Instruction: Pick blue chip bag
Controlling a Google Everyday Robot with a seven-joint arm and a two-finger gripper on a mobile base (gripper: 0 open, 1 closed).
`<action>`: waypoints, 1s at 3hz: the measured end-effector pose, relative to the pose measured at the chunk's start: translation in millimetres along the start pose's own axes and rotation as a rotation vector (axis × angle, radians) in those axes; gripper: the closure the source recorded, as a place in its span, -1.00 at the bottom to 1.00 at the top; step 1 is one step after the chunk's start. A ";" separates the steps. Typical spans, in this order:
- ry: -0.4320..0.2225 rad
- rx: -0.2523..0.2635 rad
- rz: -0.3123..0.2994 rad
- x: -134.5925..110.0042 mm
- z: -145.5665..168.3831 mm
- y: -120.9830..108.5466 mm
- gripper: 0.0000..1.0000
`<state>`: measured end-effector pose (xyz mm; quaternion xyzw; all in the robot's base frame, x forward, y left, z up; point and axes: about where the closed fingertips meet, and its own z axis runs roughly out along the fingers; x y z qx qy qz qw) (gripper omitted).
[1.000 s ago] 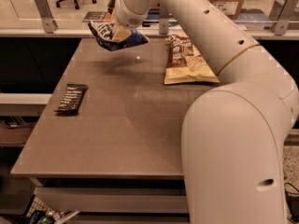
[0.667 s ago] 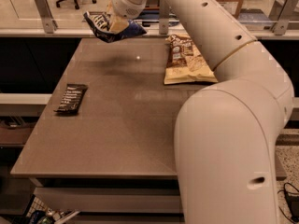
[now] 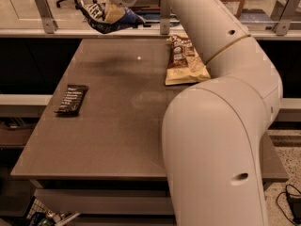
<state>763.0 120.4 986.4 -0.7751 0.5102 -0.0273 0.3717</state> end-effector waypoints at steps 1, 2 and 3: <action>0.032 0.020 -0.019 -12.2 -14.9 -5.7 1.00; 0.072 0.044 -0.037 -24.8 -32.1 -7.1 1.00; 0.076 0.044 -0.040 -25.9 -34.0 -6.1 1.00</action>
Offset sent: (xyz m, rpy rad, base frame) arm -0.0446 0.0007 0.0601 -0.0804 -0.1268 -0.0637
